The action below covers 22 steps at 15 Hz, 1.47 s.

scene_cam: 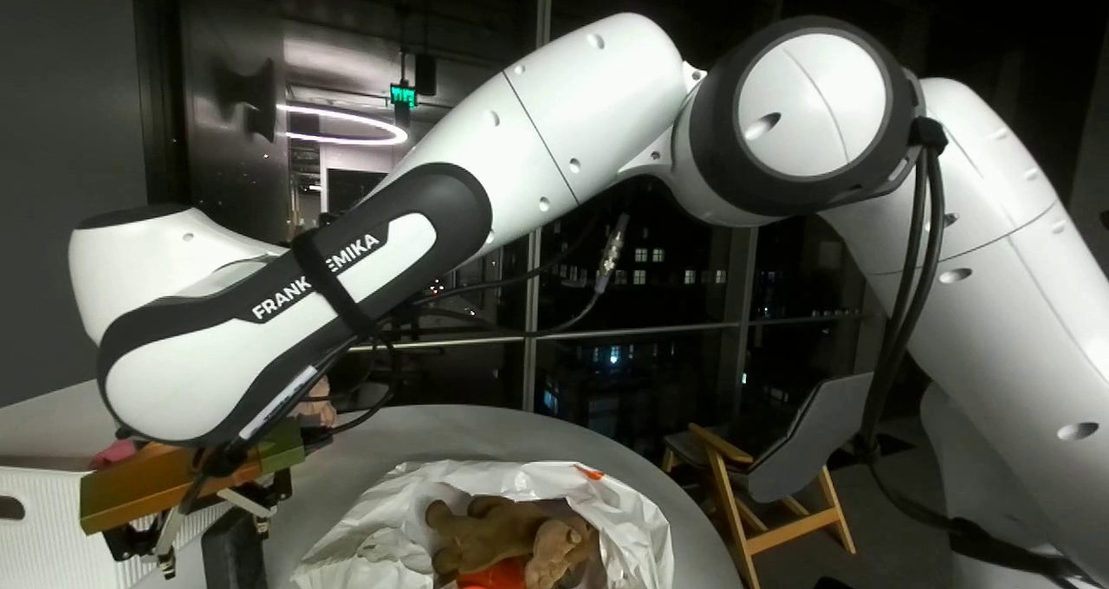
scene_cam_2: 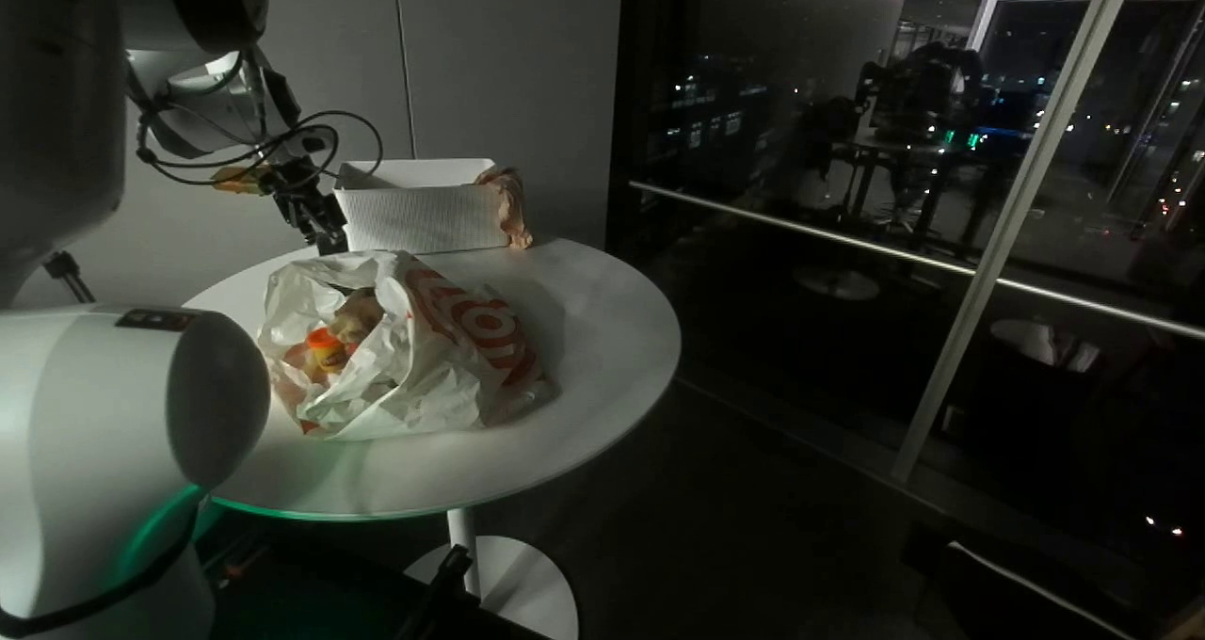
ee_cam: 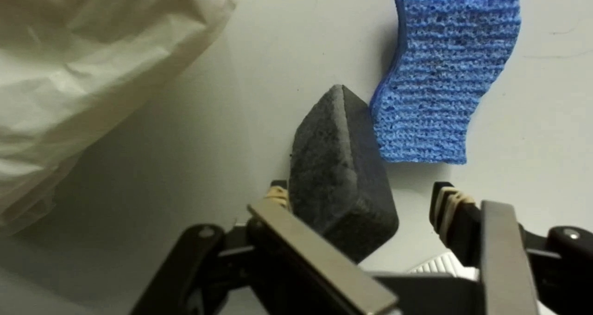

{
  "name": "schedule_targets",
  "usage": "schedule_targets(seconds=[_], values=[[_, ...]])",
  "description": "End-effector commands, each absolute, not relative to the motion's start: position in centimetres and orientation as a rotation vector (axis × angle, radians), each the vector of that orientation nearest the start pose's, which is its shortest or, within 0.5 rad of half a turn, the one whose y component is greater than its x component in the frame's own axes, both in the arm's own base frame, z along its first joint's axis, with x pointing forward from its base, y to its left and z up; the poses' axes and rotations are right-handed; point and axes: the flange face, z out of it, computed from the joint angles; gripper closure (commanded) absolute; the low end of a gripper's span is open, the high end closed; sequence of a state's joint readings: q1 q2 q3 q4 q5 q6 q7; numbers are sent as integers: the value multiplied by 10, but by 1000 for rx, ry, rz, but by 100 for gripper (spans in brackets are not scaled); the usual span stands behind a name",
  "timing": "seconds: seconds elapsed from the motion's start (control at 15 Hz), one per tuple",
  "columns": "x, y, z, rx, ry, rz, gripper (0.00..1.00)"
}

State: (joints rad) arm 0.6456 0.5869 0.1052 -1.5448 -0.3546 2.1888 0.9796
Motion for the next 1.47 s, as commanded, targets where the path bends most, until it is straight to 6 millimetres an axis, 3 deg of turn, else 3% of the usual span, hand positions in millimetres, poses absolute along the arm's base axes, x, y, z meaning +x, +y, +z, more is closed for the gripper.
schedule_targets(seconds=[0.0,0.27,0.4,0.6,0.93,1.4], values=[[536,464,324,-3188,64,-343,49],[534,464,329,-3187,54,-366,79],[532,464,333,-3187,50,-386,81],[523,467,346,-3190,40,-419,77],[478,455,389,-3276,53,-420,77],[396,387,455,-3293,313,-600,77]])
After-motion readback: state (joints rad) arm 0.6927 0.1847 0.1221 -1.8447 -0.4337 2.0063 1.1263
